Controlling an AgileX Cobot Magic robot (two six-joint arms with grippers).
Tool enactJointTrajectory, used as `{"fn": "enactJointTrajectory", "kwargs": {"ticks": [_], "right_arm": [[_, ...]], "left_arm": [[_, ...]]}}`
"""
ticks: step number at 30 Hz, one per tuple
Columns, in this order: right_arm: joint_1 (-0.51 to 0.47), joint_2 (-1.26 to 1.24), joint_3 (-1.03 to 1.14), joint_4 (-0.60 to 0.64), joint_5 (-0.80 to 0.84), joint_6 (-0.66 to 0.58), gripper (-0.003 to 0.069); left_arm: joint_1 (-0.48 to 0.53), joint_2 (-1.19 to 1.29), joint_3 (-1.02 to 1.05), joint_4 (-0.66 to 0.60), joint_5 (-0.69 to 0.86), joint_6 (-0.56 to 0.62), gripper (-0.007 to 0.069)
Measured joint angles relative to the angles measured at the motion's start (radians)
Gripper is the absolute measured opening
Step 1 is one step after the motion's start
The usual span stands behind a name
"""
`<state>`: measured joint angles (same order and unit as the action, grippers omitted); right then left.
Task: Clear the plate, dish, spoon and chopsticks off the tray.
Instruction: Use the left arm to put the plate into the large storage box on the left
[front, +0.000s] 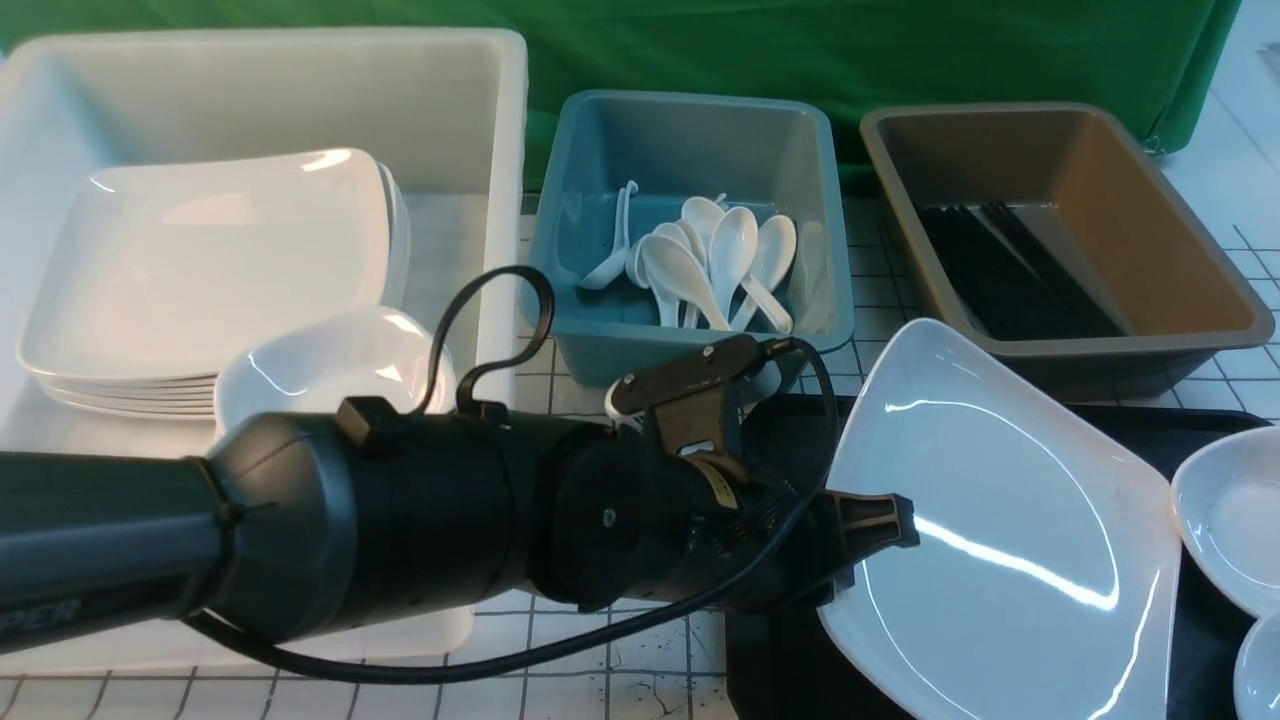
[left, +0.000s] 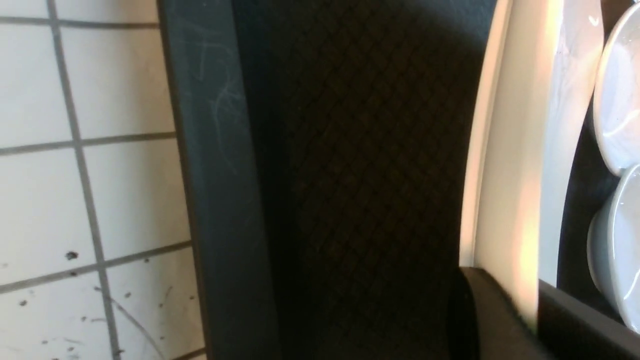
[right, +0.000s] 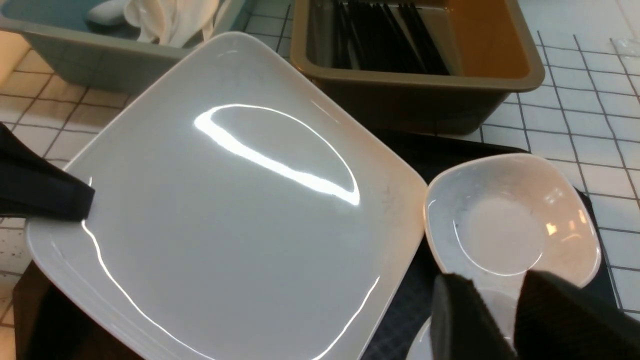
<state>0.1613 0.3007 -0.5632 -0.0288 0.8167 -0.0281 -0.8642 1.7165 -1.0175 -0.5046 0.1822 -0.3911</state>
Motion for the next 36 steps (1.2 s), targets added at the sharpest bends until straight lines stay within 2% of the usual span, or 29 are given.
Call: {"fn": "enactJointTrajectory", "kwargs": {"ticks": [7,16,36], "right_arm": [[0.0,0.0,0.0,0.0,0.0,0.0,0.0198],[0.0,0.0,0.0,0.0,-0.004,0.0,0.0198],[0.0,0.0,0.0,0.0,-0.011,0.0,0.0205]], "left_arm": [[0.008,-0.015,0.002,0.027,-0.011,-0.006,0.0015],[0.076,-0.065,0.005,0.046,-0.01,-0.003,0.0015],[0.076,-0.221,0.006,0.06,0.003,0.006,0.0018]]}}
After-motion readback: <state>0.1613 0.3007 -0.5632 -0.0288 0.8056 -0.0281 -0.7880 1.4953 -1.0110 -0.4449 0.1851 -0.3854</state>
